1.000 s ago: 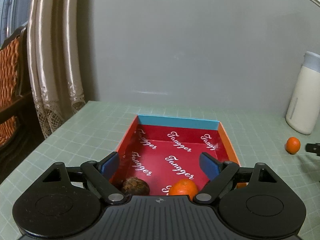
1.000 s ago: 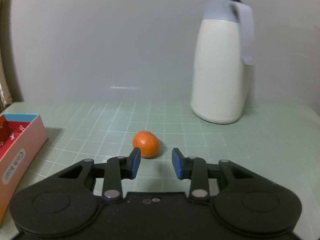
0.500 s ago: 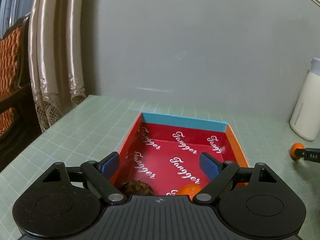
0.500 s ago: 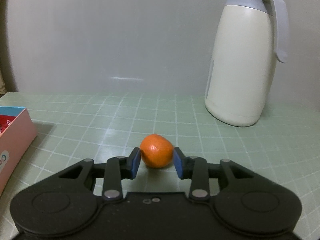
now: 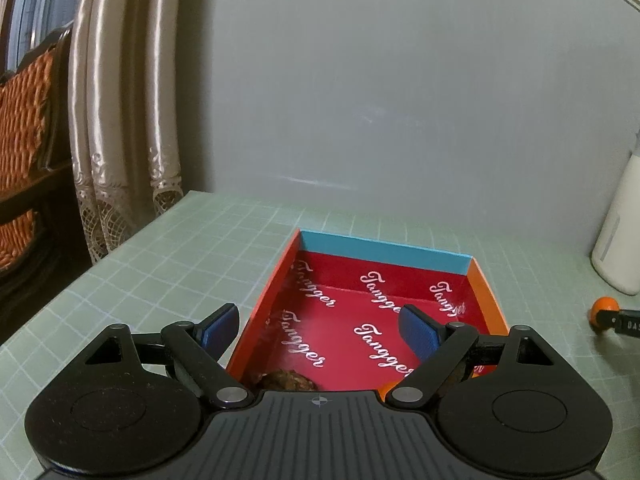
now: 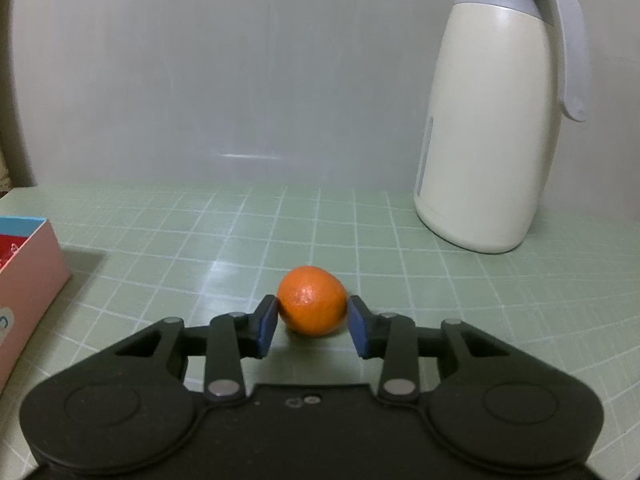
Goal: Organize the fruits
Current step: 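Move the right gripper to the last mandarin and close on it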
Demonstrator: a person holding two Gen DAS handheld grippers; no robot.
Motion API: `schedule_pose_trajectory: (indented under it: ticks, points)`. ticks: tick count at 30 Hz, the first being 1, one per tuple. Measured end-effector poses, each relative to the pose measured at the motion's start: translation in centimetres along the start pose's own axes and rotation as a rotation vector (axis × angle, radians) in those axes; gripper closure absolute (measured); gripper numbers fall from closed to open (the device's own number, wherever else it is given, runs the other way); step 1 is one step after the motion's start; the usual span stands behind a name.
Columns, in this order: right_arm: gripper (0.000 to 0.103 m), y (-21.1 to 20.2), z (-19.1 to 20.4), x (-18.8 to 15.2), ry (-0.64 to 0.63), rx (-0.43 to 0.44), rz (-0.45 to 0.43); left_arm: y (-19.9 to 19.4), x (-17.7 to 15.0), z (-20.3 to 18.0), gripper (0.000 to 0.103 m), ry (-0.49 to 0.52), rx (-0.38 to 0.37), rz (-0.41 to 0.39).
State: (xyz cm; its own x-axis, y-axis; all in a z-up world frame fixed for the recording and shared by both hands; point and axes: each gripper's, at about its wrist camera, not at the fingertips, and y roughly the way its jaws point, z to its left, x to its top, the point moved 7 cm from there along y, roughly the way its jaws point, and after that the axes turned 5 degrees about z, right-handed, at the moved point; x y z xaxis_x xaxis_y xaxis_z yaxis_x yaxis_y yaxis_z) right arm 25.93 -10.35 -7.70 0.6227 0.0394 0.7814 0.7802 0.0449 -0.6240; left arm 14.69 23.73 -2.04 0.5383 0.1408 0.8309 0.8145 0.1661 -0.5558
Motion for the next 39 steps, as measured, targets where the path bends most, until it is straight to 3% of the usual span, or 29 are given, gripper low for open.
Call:
schedule_pose_trajectory:
  ticks: [8, 12, 17, 23, 24, 25, 26, 28, 29, 35, 39]
  points:
    - [0.069, -2.7, 0.5, -0.8, 0.01, 0.025, -0.006, -0.8, 0.2, 0.0, 0.017, 0.013, 0.003, -0.006]
    - [0.082, -5.1, 1.3, -1.5, 0.014, 0.045, -0.019, -1.8, 0.2, 0.4, 0.017, 0.008, 0.003, -0.011]
    - [0.082, -7.5, 2.1, -2.3, -0.003, 0.048, -0.026, -2.4, -0.3, 1.0, 0.017, -0.011, 0.003, -0.007]
    - [0.05, -8.0, 1.8, -2.5, -0.039, 0.011, -0.061, -2.7, -0.3, 1.4, 0.017, -0.027, -0.005, -0.014]
    - [0.031, -7.7, 1.7, -2.3, -0.049, -0.015, -0.076, -2.7, -0.3, 1.4, 0.017, -0.029, -0.007, -0.014]
    - [0.02, -7.3, 1.4, -2.0, -0.056, -0.041, -0.092, -2.6, -0.3, 1.3, 0.017, -0.028, -0.007, -0.014]
    - [0.023, -6.8, 1.3, -1.7, -0.067, -0.054, -0.102, -2.5, -0.3, 1.2, 0.017, -0.023, -0.009, -0.013]
    - [0.052, -5.1, 0.8, -1.4, -0.072, -0.044, -0.057, -2.3, -0.3, 1.0, 0.017, -0.008, -0.007, -0.014]
    - [0.055, -4.4, 0.3, -1.4, -0.053, -0.04, -0.025, -2.2, -0.2, 0.8, 0.017, 0.003, -0.008, -0.013]
    - [0.053, -2.9, -0.1, -1.3, -0.002, 0.015, 0.001, -1.9, -0.3, 0.7, 0.017, 0.008, 0.017, -0.009]
    - [0.059, -2.6, 0.2, -1.7, 0.002, 0.054, 0.019, -1.9, -0.3, 1.0, 0.017, -0.006, 0.021, -0.005]
